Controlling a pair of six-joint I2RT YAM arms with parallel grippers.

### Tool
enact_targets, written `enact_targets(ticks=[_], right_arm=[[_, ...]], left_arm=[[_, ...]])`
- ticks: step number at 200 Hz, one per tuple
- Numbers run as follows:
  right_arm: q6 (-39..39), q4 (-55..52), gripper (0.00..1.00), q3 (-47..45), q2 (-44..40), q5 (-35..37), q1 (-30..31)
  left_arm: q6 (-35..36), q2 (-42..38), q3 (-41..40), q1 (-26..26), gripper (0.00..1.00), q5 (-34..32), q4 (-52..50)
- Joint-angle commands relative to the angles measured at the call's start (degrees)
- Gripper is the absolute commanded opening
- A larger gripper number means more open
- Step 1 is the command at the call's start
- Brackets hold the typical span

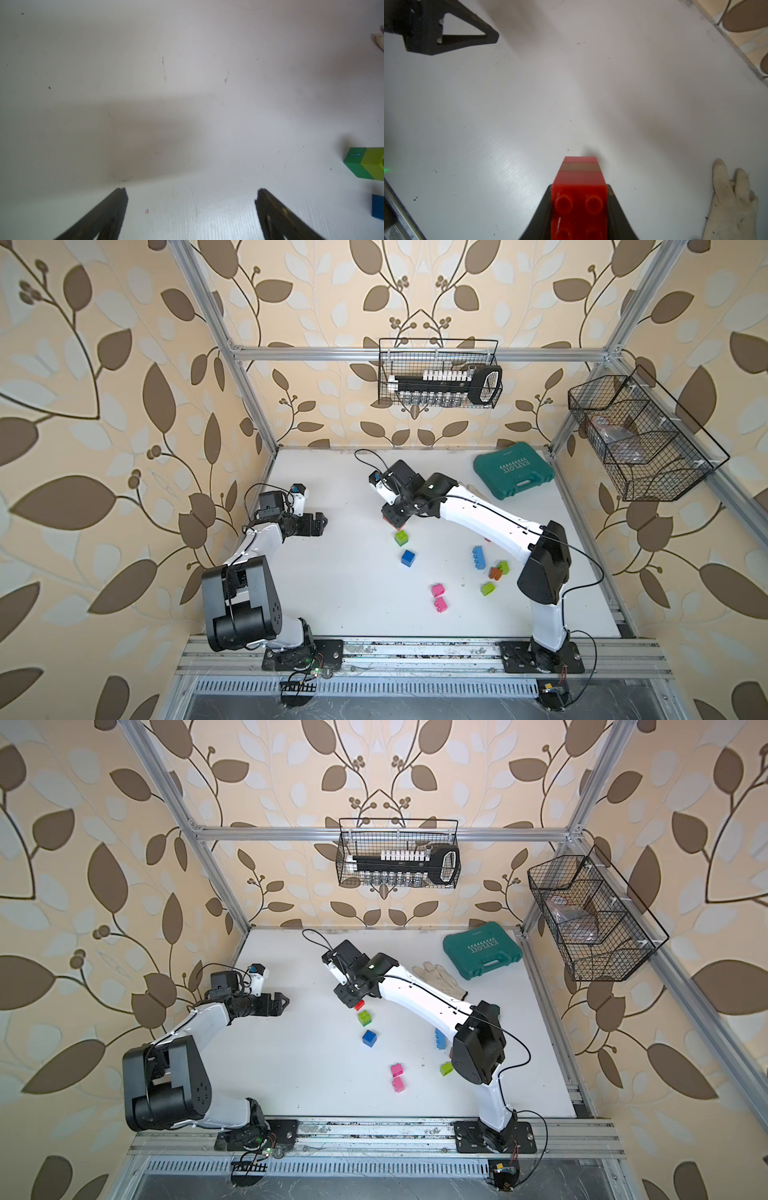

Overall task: Assemble the letter h with lego
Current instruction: Assemble the lego brick with the lego brick, then pick up the lego brick from the center of the board.

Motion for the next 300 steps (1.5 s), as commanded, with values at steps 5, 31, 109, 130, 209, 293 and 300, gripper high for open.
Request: enact_targets(ticks=[5, 31, 109, 130, 209, 293, 300], right_arm=[[5.8, 0.8, 0.2, -4.8, 1.9, -1.5, -2.1], [8.6, 1.6, 0.18, -6.2, 3.1, -1.7, -2.1], [14.6, 7.5, 0.17, -11.7, 2.6, 1.4, -1.4], [14.8, 8.0, 0.17, -12.4, 2.7, 1.2, -1.3], [12.6, 6.7, 0.18, -13.4, 1.8, 0.3, -0.8], [6.9, 9.8, 0.18, -15.9, -4.4, -4.3, -0.6], [6.3, 10.2, 0.19, -16.7, -5.5, -4.6, -0.4]], left_arm=[[0.3, -2.5, -0.9, -0.3, 0.99, 0.5, 1.4], [0.2, -2.5, -0.9, -0.3, 0.99, 0.4, 1.5], [-0.3, -2.9, -1.4, -0.3, 0.99, -0.2, 2.5], [-0.3, -3.3, -1.7, -0.3, 0.99, -0.1, 2.7], [-0.4, -3.2, -1.6, -0.2, 0.99, -0.2, 2.9], [-0.6, -3.0, -1.5, -0.2, 0.99, -0.4, 3.2], [-0.6, -3.1, -1.6, -0.2, 0.99, -0.4, 3.3]])
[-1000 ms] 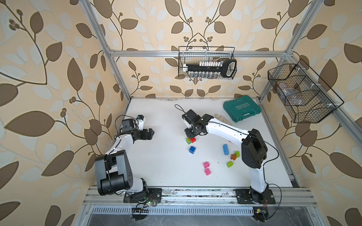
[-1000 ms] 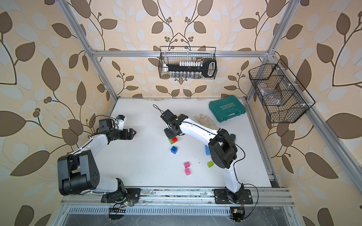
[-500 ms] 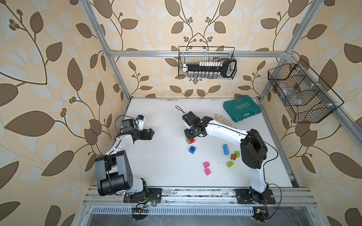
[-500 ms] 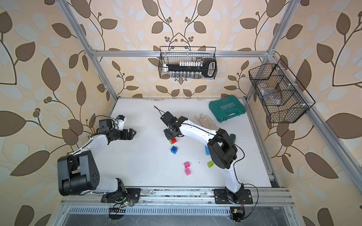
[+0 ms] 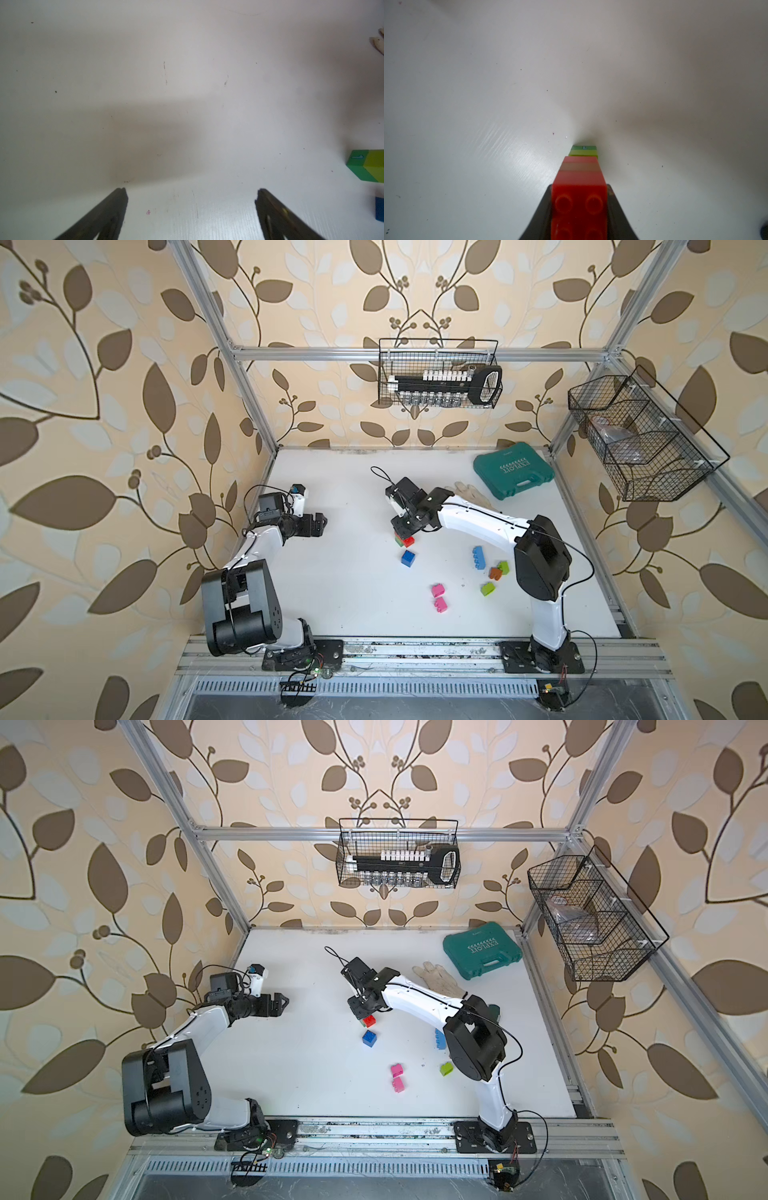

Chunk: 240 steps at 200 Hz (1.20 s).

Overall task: Assemble the letter h with lego
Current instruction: Pick up the lego brick from the center of the board, then assemble the lego brick with the lego brick.

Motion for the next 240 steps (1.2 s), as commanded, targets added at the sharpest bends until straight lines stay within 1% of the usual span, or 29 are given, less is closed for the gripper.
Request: enact_targets(ticks=[1, 27, 57, 70, 91, 109, 136, 197, 240], right_arm=[[-3.4, 2.3, 0.19, -2.6, -5.6, -2.6, 0.6], [-5.4, 3.8, 0.19, -6.9, -10.3, -2.3, 1.1], [-5.8, 6.5, 0.2, -12.8, -14.3, -4.3, 1.7], [-7.7, 7.9, 0.2, -15.0, -15.0, -5.5, 3.0], [-12.6, 8.2, 0.21, -16.2, -14.5, -6.5, 5.1], [-14.7, 8.3, 0.2, -17.1, -13.7, -5.6, 4.9], [-14.5, 6.5, 0.2, -16.6, -12.4, -6.4, 3.8], [-14.2, 7.6, 0.2, -19.8, -12.6, -7.1, 3.2], [-14.6, 9.0, 0.2, -21.9, -11.5, -5.6, 3.1]], left_arm=[[-0.4, -1.9, -0.2, -0.2, 0.99, -0.2, 1.4], [-0.5, -2.0, -0.3, -0.2, 0.99, -0.2, 1.6], [-0.4, -2.0, -0.3, -0.2, 0.99, -0.1, 1.5], [-0.4, -1.8, -0.1, -0.2, 0.99, -0.2, 1.3], [-0.4, -2.1, -0.3, -0.2, 0.99, -0.2, 1.4], [-0.4, -1.8, -0.1, -0.2, 0.99, -0.2, 1.1], [-0.2, -2.5, -0.6, -0.2, 0.99, -0.1, 1.1], [-0.2, -1.9, -0.1, -0.2, 0.99, -0.1, 0.8], [-0.3, -1.8, 0.0, -0.2, 0.99, -0.2, 0.8]])
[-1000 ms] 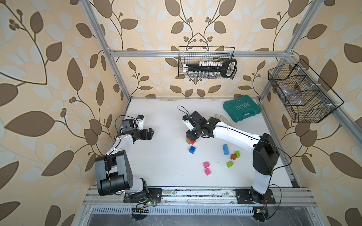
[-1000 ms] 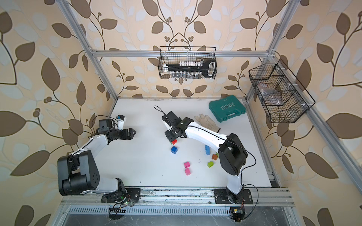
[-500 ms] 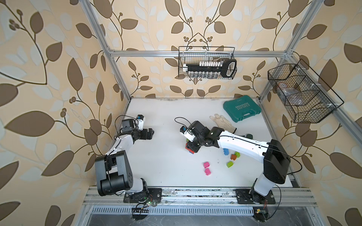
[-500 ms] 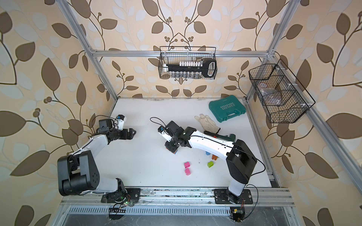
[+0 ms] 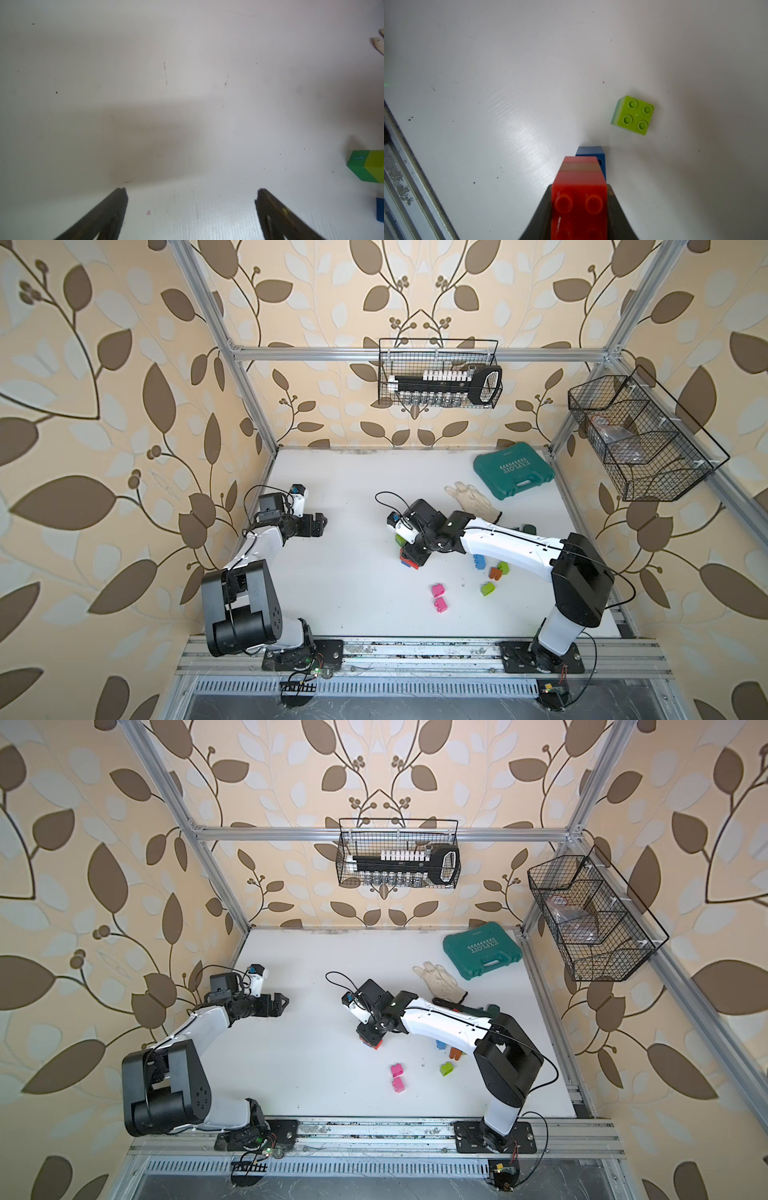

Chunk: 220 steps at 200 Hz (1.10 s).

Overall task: Assemble the letter h with lego
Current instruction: Assemble the lego brick with the lego brick.

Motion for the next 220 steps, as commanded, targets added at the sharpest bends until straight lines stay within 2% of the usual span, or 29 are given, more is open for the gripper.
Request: enact_targets(ticks=[1, 130, 178, 220], right_arm=[[-0.9, 1.3, 0.2, -1.9, 1.4, 0.5, -0.3], [-2.5, 1.9, 0.2, -5.2, -1.3, 0.4, -1.6], [-3.5, 0.8, 0.2, -6.3, -0.6, -5.1, -1.5], [-4.1, -2.8, 0.2, -5.5, 0.3, -3.5, -1.6]], left_arm=[[-0.3, -1.7, 0.2, -0.2, 0.99, -0.2, 0.3], [-0.1, -1.8, 0.2, -0.2, 0.99, -0.1, 0.2], [-0.2, -1.7, 0.3, -0.2, 0.99, -0.1, 0.2], [-0.2, -1.3, 0.6, -0.2, 0.99, -0.1, 0.0]])
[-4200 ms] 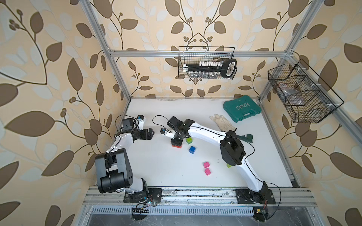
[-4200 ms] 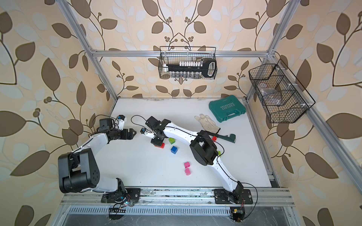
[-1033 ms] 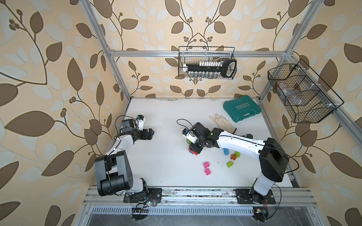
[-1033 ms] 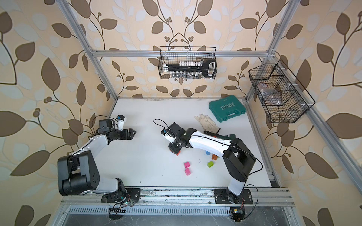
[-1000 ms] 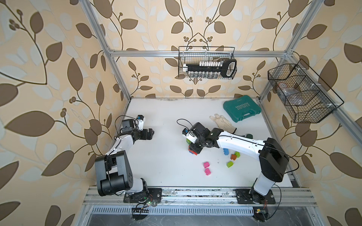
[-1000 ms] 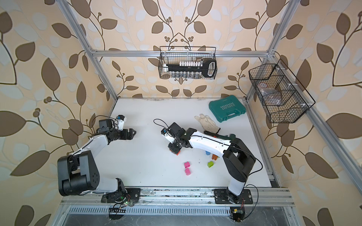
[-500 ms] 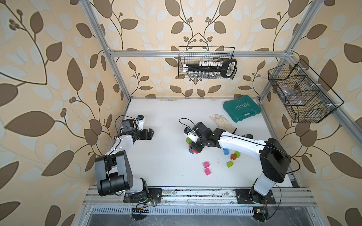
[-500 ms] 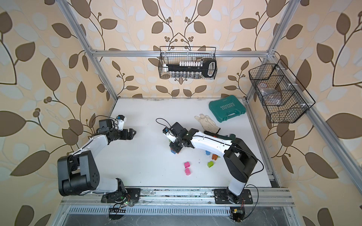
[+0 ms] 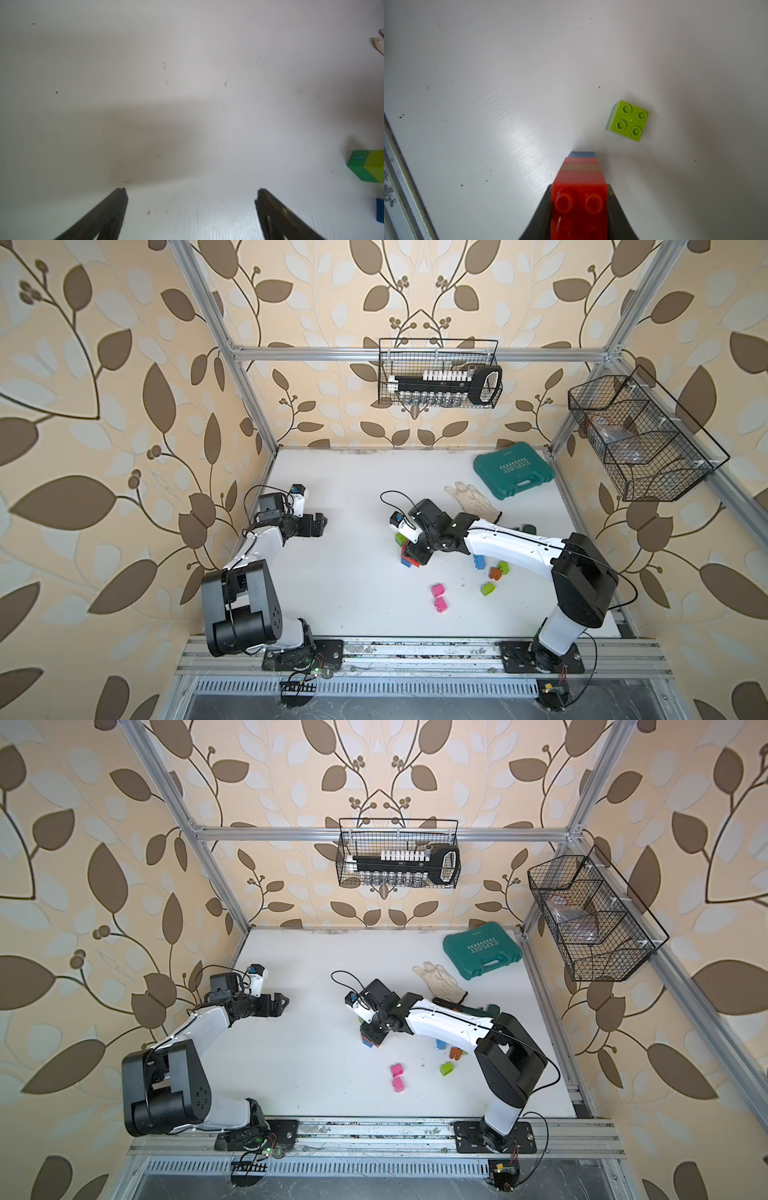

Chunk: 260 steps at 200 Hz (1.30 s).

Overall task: Assemble the letter h with lego
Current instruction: Assemble the lego brick with the lego brick, then pick up the lego brick from the center of the board.

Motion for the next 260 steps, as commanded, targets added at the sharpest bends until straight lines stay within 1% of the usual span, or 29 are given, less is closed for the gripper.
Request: enact_targets(ticks=[1, 55, 89, 124, 149, 180, 201, 220, 228, 240, 260], right_arm=[[-0.7, -7.8, 0.2, -2.0, 1.4, -1.4, 0.3], [-2.4, -11.1, 0.2, -1.8, 1.3, -1.5, 0.1], [-3.7, -14.7, 0.2, -0.2, 4.6, 0.0, 0.2], [-5.3, -17.3, 0.2, 1.3, 7.6, -0.9, 0.4], [-5.7, -17.9, 0.19, 1.2, 8.8, 1.1, 0.6], [-5.6, -19.2, 0.18, 1.5, 12.4, 4.6, 1.8], [-5.7, -19.5, 0.15, 2.3, 14.1, 5.1, 2.2], [-3.9, -19.5, 0.14, 4.6, 12.1, 5.1, 2.3], [-2.0, -19.7, 0.15, 6.8, 10.9, 5.4, 2.3], [0.5, -21.0, 0.14, 10.8, 9.3, 3.3, 2.5], [4.7, -20.5, 0.14, 15.6, 6.8, 2.6, 3.1]], left_arm=[[-0.2, -1.3, 0.6, -0.2, 0.99, -0.1, 0.0], [-0.1, -1.4, 0.5, -0.2, 0.99, -0.1, 0.1], [-0.3, -1.0, 0.8, -0.2, 0.99, -0.1, 0.1], [-0.2, -1.3, 0.5, -0.2, 0.99, -0.1, 0.1], [-0.2, -1.7, 0.2, -0.2, 0.99, -0.1, 0.2], [-0.2, -1.3, 0.6, -0.2, 0.99, -0.1, 0.0], [-0.1, -1.7, 0.2, -0.2, 0.99, 0.0, 0.3], [-0.2, -1.5, 0.5, -0.2, 0.99, -0.1, 0.2], [-0.1, -1.6, 0.3, -0.2, 0.99, -0.1, 0.2], [-0.1, -1.9, 0.2, -0.2, 0.99, 0.0, 0.4], [0.0, -1.6, 0.4, -0.2, 0.99, 0.0, 0.3]])
